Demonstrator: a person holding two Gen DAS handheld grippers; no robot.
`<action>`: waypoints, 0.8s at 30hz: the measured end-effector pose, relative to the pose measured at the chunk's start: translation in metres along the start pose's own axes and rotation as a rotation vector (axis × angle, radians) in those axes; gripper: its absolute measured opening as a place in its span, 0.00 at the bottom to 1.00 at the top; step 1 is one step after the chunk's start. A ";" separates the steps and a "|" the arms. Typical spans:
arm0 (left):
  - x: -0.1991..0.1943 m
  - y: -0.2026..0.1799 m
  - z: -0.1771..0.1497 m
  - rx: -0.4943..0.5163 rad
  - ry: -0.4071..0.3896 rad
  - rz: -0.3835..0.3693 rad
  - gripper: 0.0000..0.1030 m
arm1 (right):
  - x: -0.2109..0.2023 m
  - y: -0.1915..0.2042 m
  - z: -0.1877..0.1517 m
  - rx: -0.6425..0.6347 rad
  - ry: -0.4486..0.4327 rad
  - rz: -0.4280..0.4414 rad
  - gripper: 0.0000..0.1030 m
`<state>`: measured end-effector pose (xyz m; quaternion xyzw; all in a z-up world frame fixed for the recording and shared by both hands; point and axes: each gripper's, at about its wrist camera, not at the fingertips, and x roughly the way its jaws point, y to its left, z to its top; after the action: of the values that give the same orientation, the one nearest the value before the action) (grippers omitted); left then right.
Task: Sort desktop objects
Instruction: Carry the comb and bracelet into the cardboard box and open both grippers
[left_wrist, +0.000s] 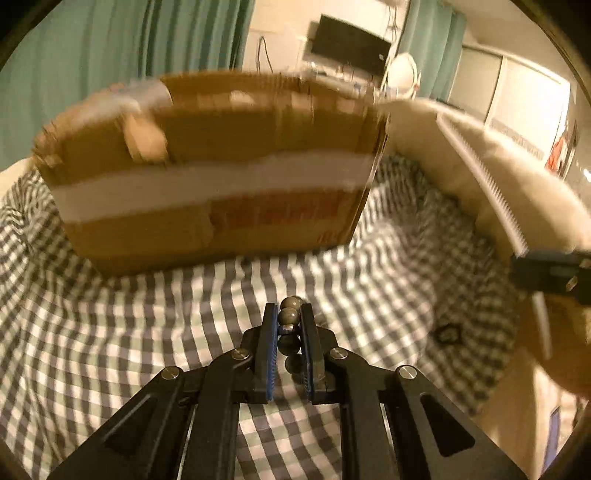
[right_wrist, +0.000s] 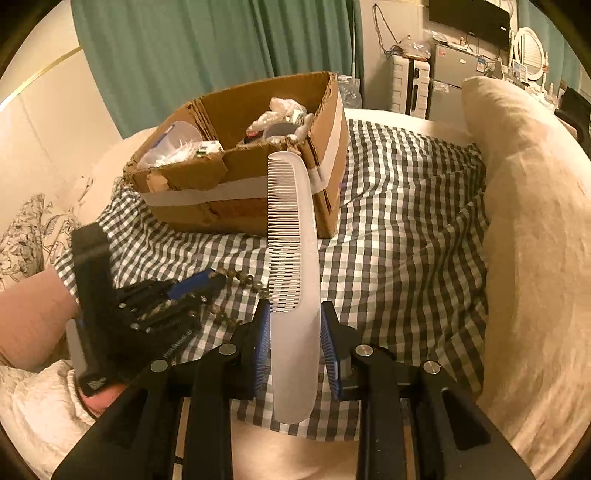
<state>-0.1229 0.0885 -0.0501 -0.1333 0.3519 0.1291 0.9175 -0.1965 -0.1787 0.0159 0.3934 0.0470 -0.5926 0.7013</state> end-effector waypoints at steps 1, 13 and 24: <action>-0.008 -0.001 0.005 -0.005 -0.019 -0.001 0.11 | -0.004 0.000 0.001 0.002 -0.007 0.005 0.25; -0.103 -0.020 0.130 0.143 -0.274 0.021 0.11 | -0.044 0.018 0.079 -0.036 -0.142 0.085 0.25; -0.027 0.017 0.212 0.171 -0.231 0.091 0.11 | 0.025 0.022 0.175 -0.031 -0.119 0.094 0.25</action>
<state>-0.0185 0.1719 0.1180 -0.0227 0.2595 0.1547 0.9530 -0.2398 -0.3052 0.1332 0.3482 -0.0041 -0.5807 0.7359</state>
